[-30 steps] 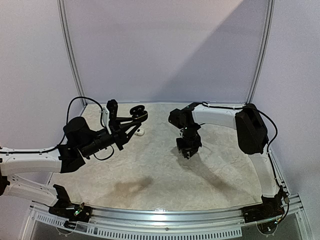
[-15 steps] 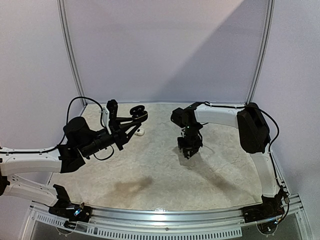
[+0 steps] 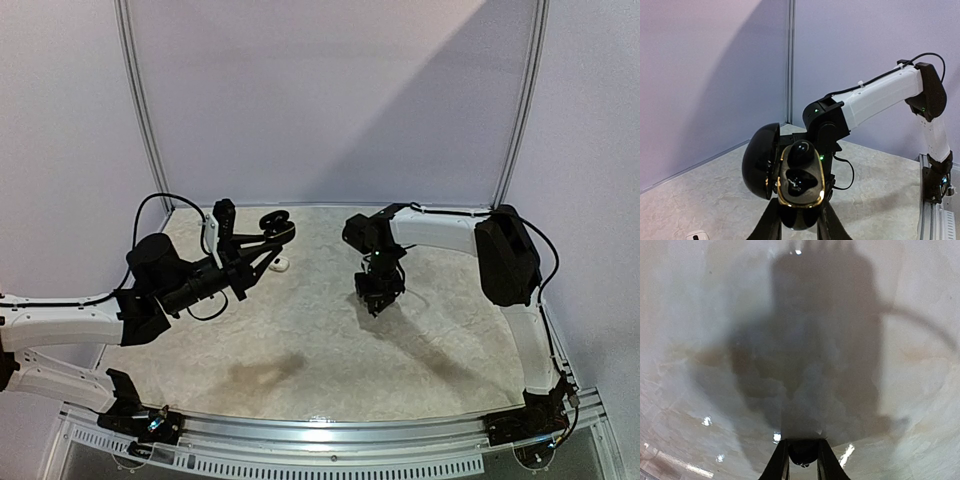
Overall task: Insert the wireless bluetooth earbuds into the charging case
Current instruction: Pick up the left earbud from the center of the board, then insert the left earbud into the left side groove of the charging case.
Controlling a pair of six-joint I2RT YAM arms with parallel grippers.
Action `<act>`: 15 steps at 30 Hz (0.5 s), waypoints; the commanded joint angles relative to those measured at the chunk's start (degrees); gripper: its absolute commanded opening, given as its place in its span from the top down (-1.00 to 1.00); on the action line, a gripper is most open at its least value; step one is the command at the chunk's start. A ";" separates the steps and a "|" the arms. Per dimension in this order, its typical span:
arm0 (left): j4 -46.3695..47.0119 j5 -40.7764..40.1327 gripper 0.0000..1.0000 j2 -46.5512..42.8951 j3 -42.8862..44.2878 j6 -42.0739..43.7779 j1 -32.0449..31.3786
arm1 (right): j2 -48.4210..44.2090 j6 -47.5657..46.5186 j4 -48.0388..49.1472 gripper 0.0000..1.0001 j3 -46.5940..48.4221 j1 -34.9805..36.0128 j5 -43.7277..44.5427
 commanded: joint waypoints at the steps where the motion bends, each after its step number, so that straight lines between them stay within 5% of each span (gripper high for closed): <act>1: -0.20 0.16 1.00 -1.08 -0.53 0.54 0.59 | -5.14 -2.84 9.89 0.87 -0.54 0.07 2.25; 7: 2.86 -1.23 1.00 -0.49 -0.36 5.58 0.59 | -20.11 -8.33 25.09 0.90 -3.92 4.29 8.12; 15: 6.06 -2.85 1.00 0.32 -0.12 12.68 0.59 | -38.94 -16.66 64.27 0.99 -21.57 14.17 10.73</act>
